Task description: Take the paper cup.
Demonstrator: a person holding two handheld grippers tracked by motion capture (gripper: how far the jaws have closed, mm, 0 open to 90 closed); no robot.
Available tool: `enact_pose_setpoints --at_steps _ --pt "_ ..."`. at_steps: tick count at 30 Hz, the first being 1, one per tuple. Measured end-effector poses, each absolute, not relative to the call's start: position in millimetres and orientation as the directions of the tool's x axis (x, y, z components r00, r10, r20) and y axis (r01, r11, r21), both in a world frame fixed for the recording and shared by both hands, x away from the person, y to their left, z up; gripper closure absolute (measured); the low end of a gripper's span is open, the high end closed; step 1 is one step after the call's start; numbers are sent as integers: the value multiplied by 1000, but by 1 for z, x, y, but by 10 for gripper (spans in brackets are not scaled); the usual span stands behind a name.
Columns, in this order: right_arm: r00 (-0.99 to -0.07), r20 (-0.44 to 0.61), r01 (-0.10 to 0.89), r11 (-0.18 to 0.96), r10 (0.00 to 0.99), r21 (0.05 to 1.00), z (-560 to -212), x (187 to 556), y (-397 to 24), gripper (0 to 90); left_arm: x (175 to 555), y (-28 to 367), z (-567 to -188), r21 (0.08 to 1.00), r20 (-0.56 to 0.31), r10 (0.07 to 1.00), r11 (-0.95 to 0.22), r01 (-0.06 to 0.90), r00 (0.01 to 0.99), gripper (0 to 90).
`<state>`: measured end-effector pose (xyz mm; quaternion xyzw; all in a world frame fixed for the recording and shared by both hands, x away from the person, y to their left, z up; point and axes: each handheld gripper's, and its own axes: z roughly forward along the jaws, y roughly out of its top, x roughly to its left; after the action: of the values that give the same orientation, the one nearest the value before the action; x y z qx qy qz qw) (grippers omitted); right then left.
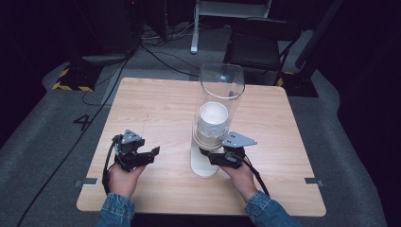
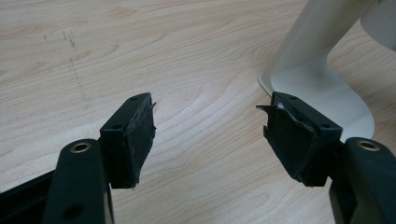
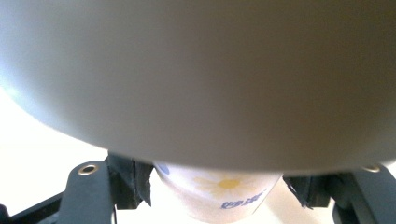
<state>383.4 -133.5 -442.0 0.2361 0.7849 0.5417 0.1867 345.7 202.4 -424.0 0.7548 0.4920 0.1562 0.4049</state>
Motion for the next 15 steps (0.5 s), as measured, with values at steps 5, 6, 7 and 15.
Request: enact_pose_setpoints --at_steps 5,6,7,15 --pt "-812 -84 137 329 577 934 -443 384 -136 345 345 204 -423 766 -160 869 -190 614 469 329" --pt "-808 -96 132 338 581 932 -443 384 -136 345 345 204 -423 767 -162 868 -188 613 469 329" --pt "-805 -108 127 348 584 929 -443 384 -136 345 345 204 -423 767 -166 868 -185 615 468 328" --pt "-809 -72 159 335 584 929 -442 384 -136 346 345 206 -423 766 -171 869 -180 617 465 328"
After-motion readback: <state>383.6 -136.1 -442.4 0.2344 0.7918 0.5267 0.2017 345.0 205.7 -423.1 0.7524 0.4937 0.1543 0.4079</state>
